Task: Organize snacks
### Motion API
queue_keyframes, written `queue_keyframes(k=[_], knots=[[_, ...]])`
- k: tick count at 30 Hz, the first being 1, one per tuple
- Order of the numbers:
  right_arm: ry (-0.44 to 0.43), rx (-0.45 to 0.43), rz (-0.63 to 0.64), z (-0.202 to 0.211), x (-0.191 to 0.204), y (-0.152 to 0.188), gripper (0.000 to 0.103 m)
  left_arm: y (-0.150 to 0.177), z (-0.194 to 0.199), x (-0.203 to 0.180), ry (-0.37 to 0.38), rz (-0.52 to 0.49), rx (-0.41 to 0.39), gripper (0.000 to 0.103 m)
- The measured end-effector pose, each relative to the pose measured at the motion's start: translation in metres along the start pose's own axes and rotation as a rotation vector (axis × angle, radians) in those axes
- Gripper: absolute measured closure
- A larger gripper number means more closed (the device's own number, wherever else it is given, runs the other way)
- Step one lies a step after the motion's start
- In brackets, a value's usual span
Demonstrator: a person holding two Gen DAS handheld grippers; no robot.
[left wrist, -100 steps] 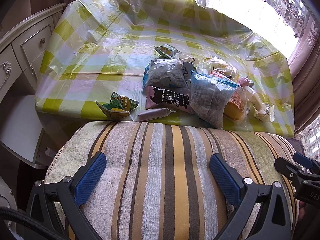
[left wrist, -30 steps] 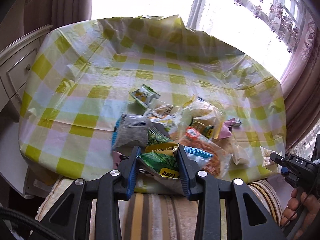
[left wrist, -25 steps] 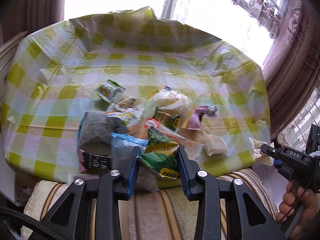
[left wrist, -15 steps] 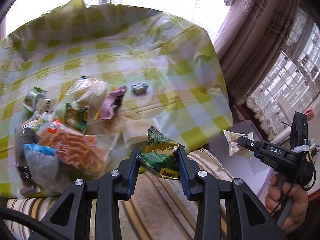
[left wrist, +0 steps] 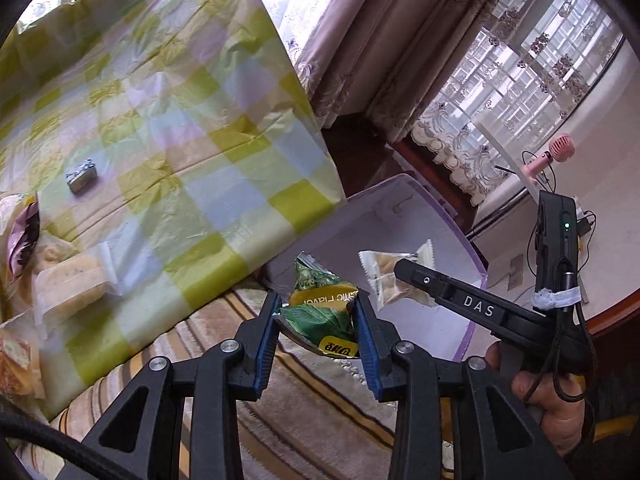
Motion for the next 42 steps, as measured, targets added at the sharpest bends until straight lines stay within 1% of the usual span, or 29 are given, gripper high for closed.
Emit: queue_keyframes(k=[1, 2, 3, 4, 5, 6, 7, 8, 9, 10, 12, 14, 17, 18, 20, 22, 23, 26, 29, 32, 37, 39, 42], knots=[[0.000, -0.001, -0.003, 0.001, -0.003, 0.000, 0.068, -0.001, -0.003, -0.004, 0.014, -0.002, 0.005, 0.065], [-0.001, -0.002, -0.007, 0.002, -0.005, 0.000, 0.068, -0.002, -0.007, -0.006, 0.031, -0.003, 0.012, 0.062], [0.003, -0.003, -0.010, 0.002, -0.006, 0.000, 0.068, -0.003, -0.011, -0.009, 0.050, -0.004, 0.022, 0.052], [0.009, -0.004, -0.010, 0.003, -0.007, 0.000, 0.061, -0.003, -0.012, -0.010, 0.056, -0.004, 0.027, 0.046], [0.024, -0.005, -0.007, 0.003, -0.007, -0.001, 0.049, -0.003, -0.011, -0.010, 0.047, -0.006, 0.022, 0.033], [0.041, -0.014, 0.001, 0.004, -0.006, -0.001, 0.043, -0.003, -0.008, -0.010, 0.037, -0.005, 0.008, 0.025], [0.053, -0.031, 0.012, 0.006, -0.005, -0.003, 0.036, -0.005, -0.006, -0.007, 0.031, -0.001, -0.008, 0.023], [0.067, -0.048, 0.027, 0.008, -0.003, -0.004, 0.033, -0.005, -0.002, -0.005, 0.022, 0.004, -0.026, 0.021], [0.086, -0.062, 0.042, 0.010, 0.000, -0.006, 0.032, -0.005, 0.002, -0.004, 0.006, 0.008, -0.039, 0.020], [0.108, -0.074, 0.057, 0.013, 0.003, -0.007, 0.029, -0.006, 0.005, -0.002, -0.024, 0.009, -0.051, 0.020], [0.137, -0.100, 0.084, 0.017, 0.010, -0.010, 0.025, -0.006, 0.015, 0.003, -0.113, 0.011, -0.091, 0.020], [0.167, -0.122, 0.098, 0.022, 0.016, -0.013, 0.021, -0.006, 0.025, 0.008, -0.170, 0.014, -0.120, 0.020], [0.258, -0.163, 0.144, 0.030, 0.028, -0.016, 0.017, -0.003, 0.036, 0.016, -0.271, 0.008, -0.143, 0.020], [0.268, -0.178, 0.164, 0.033, 0.032, -0.016, 0.016, -0.001, 0.041, 0.019, -0.278, 0.014, -0.156, 0.020], [0.273, -0.207, 0.205, 0.038, 0.043, -0.016, 0.011, 0.002, 0.051, 0.028, -0.269, 0.051, -0.190, 0.020], [0.274, -0.238, 0.246, 0.043, 0.054, -0.015, 0.011, 0.004, 0.064, 0.038, -0.277, 0.094, -0.229, 0.020], [0.262, -0.252, 0.273, 0.045, 0.060, -0.014, 0.010, 0.005, 0.071, 0.043, -0.286, 0.107, -0.246, 0.020], [0.219, -0.268, 0.324, 0.049, 0.076, -0.010, 0.010, 0.012, 0.088, 0.054, -0.295, 0.100, -0.270, 0.020], [0.143, -0.240, 0.368, 0.047, 0.091, -0.003, 0.010, 0.026, 0.104, 0.072, -0.320, 0.155, -0.285, 0.020], [0.069, -0.222, 0.411, 0.047, 0.108, 0.008, 0.010, 0.044, 0.121, 0.092, -0.321, 0.222, -0.314, 0.020], [-0.020, -0.195, 0.466, 0.044, 0.132, 0.023, 0.010, 0.070, 0.149, 0.119, -0.383, 0.292, -0.349, 0.020], [-0.031, -0.193, 0.504, 0.044, 0.141, 0.029, 0.010, 0.082, 0.157, 0.130, -0.397, 0.320, -0.350, 0.020], [-0.046, -0.180, 0.548, 0.044, 0.151, 0.037, 0.010, 0.105, 0.167, 0.150, -0.401, 0.388, -0.345, 0.020]])
Point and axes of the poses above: each gripper's, at about its wrist camera, not at the fingertips, and z roughly against the way its jaws point, x to its left, y to its underside, the point moved 5 cm from there along -z, roughly the way its jaws point, and after that the axes turned 3 degrees about -z, right-handed, at the moved point
